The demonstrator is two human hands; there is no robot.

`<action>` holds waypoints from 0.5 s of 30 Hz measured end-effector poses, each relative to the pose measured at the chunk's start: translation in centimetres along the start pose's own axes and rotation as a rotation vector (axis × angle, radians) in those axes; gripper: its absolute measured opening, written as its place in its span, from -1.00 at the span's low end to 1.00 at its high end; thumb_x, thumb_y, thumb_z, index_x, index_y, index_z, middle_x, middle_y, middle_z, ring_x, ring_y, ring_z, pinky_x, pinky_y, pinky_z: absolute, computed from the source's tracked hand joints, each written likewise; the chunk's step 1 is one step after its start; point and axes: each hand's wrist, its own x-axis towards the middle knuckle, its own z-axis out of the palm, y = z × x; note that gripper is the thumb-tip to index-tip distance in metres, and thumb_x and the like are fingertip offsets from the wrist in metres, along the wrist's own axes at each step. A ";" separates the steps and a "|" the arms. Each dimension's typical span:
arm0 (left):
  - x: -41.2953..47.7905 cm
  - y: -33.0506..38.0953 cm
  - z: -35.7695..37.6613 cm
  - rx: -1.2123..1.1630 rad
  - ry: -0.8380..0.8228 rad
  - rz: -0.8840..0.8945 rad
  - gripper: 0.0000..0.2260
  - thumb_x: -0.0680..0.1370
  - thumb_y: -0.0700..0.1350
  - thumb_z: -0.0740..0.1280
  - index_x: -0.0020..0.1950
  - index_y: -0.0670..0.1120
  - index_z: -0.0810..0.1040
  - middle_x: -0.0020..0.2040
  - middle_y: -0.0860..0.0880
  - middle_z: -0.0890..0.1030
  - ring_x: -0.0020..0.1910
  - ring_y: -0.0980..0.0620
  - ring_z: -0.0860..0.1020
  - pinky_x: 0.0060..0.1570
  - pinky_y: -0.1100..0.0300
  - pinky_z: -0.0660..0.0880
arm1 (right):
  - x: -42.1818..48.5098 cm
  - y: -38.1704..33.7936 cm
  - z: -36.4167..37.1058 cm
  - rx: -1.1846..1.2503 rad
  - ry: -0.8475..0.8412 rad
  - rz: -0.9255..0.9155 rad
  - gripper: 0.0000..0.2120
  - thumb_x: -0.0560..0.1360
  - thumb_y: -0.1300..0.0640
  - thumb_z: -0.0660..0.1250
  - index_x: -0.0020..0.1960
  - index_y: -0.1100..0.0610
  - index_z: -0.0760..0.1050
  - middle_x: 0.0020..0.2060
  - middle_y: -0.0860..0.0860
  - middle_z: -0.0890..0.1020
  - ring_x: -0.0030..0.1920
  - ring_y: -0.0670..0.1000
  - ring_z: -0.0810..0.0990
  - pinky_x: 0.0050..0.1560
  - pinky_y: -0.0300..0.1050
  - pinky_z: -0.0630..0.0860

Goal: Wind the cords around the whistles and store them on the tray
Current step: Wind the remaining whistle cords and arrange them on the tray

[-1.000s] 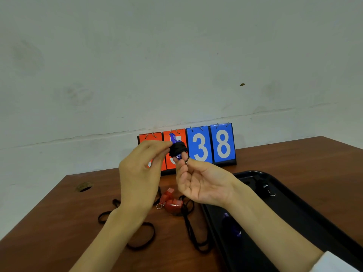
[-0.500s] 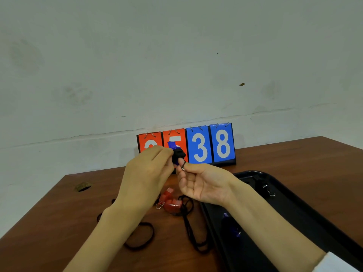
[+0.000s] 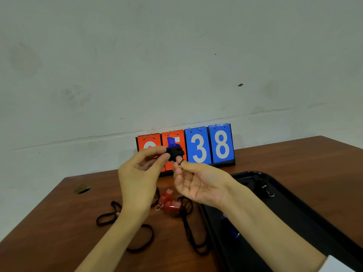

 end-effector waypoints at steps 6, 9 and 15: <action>0.6 -1.2 -0.7 0.270 -0.078 0.331 -0.86 0.44 -0.26 0.42 -0.04 -0.09 0.66 -0.06 0.09 0.65 -0.01 0.23 0.58 0.02 0.39 0.48 | 0.1 0.0 -0.1 -0.064 0.010 -0.008 -0.91 0.47 0.30 0.31 -0.15 0.25 0.60 -0.34 0.10 0.65 -0.43 -0.05 0.59 -0.42 -0.24 0.56; 1.0 -2.4 -1.2 0.585 -0.126 0.651 -0.83 0.51 -0.20 0.33 0.05 -0.18 0.63 -0.08 -0.03 0.66 -0.03 0.15 0.54 0.04 0.35 0.45 | 0.1 0.4 -0.1 -0.086 0.016 -0.009 -0.92 0.46 0.30 0.33 -0.16 0.25 0.60 -0.35 0.09 0.64 -0.43 -0.06 0.59 -0.41 -0.24 0.57; 0.9 -1.2 -1.1 0.640 -0.145 0.592 -0.68 0.48 -0.22 0.36 0.09 0.11 0.38 -0.20 0.00 0.64 -0.28 0.12 0.59 -0.28 0.33 0.48 | 0.6 1.1 -0.3 -0.101 0.042 0.011 -0.94 0.43 0.29 0.35 -0.16 0.24 0.61 -0.34 0.09 0.65 -0.43 -0.06 0.60 -0.40 -0.24 0.58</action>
